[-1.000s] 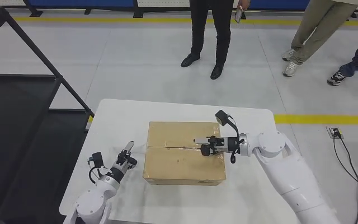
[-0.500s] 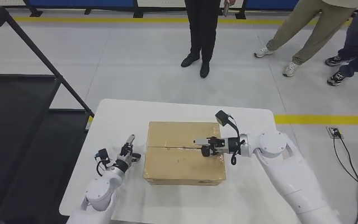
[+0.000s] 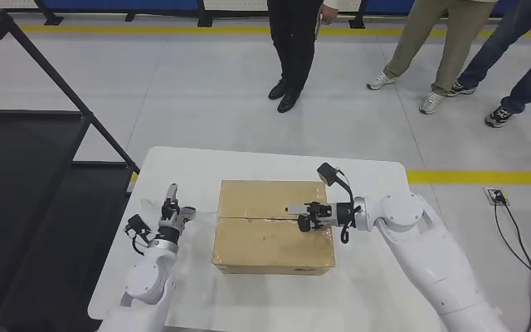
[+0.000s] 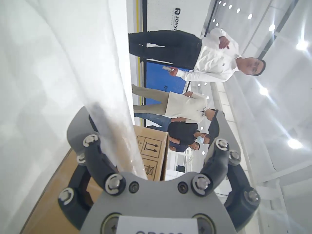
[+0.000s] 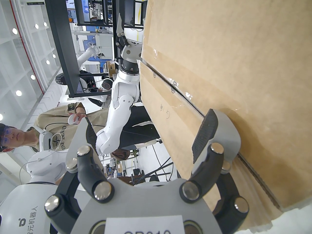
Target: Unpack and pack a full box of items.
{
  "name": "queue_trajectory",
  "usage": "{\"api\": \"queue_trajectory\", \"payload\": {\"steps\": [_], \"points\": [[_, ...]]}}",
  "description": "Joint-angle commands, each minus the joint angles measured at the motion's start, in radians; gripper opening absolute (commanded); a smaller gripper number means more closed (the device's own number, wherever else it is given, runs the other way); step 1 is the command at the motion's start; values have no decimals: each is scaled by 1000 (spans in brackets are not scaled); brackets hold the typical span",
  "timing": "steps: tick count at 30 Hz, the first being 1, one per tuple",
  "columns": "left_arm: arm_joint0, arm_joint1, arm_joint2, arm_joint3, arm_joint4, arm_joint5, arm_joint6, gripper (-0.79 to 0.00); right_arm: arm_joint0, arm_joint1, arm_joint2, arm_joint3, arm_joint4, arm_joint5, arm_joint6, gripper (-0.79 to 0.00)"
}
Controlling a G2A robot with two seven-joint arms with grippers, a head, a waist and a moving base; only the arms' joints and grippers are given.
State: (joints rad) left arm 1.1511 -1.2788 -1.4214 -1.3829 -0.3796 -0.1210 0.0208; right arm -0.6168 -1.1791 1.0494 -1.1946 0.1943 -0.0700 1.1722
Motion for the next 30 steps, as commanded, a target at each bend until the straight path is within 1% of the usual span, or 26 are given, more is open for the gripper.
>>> {"api": "queue_trajectory", "payload": {"steps": [1,8,12,16,21,26,30], "points": [[17,1,-13,-36,18,-19,15,0,3,0,-1,4,1,-1,-3,0],[105,5,-51,-196,114,-46,66,0,8,0,5,22,19,-12,-17,0],[155,8,-68,-286,180,-36,79,0,7,1,12,23,35,-24,-20,0],[187,10,-77,-361,261,-18,89,0,0,7,26,12,39,-26,-11,0],[207,9,-76,-426,349,6,117,0,-13,13,42,2,44,-32,-7,0],[216,7,-71,-470,412,28,143,0,-30,20,61,-6,51,-44,-10,0],[232,5,-59,-506,454,32,141,0,-46,27,79,-17,56,-52,-10,0]]}}
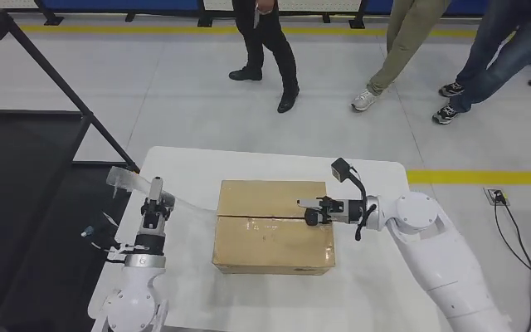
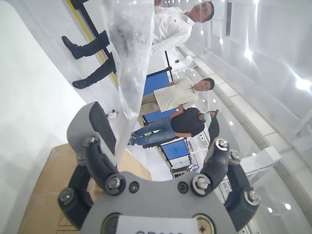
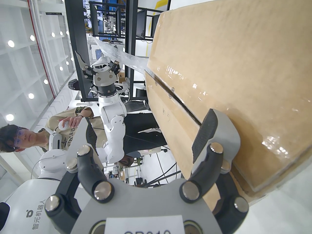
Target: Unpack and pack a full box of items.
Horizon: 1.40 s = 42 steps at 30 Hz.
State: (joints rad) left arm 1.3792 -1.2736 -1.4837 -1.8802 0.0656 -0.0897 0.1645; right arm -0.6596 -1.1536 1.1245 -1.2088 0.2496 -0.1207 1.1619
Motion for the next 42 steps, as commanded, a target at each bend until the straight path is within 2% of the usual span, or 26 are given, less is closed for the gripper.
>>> {"api": "queue_trajectory", "payload": {"steps": [1,6,21,30,42], "points": [[6,-1,5,-16,17,1,-6,0,-6,3,8,-6,2,-3,0,0],[13,-3,26,-54,69,2,-17,0,-24,10,27,-17,11,-13,-2,0],[-58,-14,110,-70,180,38,-83,0,-150,47,174,-82,120,-131,3,0],[-108,-22,174,-34,242,65,-135,0,-200,63,227,-96,153,-156,18,0],[-147,-35,251,1,281,72,-173,0,-214,72,236,-103,165,-163,17,0]]}}
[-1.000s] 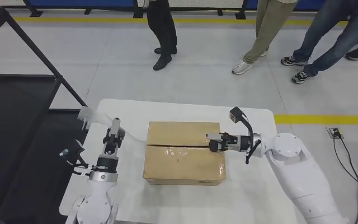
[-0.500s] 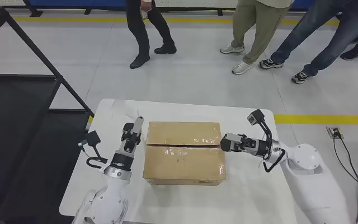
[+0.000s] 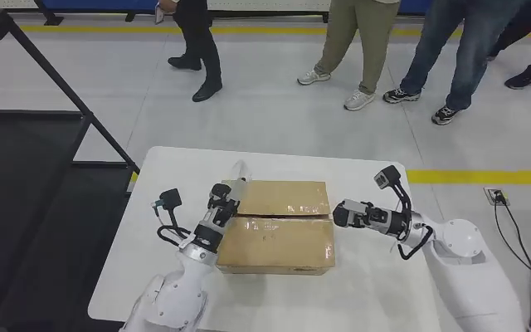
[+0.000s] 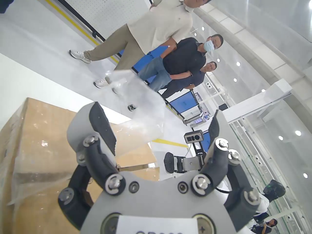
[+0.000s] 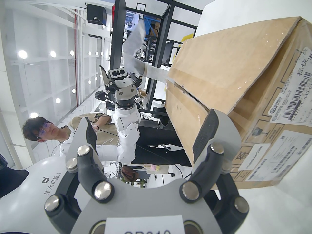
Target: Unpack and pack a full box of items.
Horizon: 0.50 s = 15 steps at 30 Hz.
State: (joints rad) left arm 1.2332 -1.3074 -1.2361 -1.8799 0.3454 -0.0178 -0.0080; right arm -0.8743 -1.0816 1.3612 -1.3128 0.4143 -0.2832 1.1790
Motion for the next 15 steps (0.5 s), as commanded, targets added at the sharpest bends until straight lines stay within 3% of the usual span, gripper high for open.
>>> {"api": "queue_trajectory", "payload": {"steps": [1,15], "points": [[-2,-2,6,2,3,0,-2,0,2,1,-1,2,1,0,0,0],[26,0,6,-12,34,-18,-93,0,22,5,-19,20,11,-4,3,0]]}}
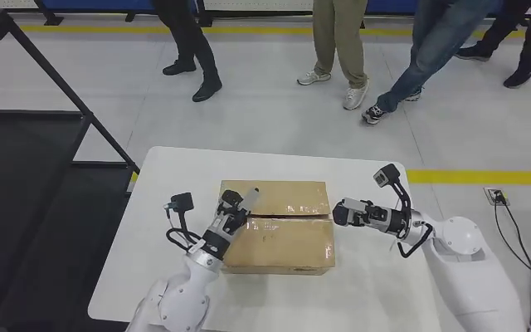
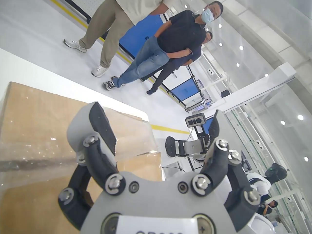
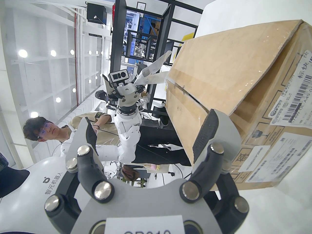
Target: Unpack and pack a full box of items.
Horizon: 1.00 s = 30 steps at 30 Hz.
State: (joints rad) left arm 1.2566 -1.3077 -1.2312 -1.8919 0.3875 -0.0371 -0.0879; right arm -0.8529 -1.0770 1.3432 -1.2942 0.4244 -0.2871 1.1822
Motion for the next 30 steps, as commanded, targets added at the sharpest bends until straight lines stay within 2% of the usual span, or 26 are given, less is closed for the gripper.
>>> {"api": "queue_trajectory", "payload": {"steps": [1,5,12,30], "points": [[2,0,-2,-2,-23,6,-33,0,2,1,-2,2,1,1,0,0],[-9,1,-9,0,-30,15,-82,0,4,2,-5,6,3,0,0,0],[-46,-3,32,31,-12,27,-132,0,0,5,-5,10,8,-8,-2,0],[-98,-17,116,98,31,52,-193,0,-22,16,3,6,19,-15,-5,0]]}}
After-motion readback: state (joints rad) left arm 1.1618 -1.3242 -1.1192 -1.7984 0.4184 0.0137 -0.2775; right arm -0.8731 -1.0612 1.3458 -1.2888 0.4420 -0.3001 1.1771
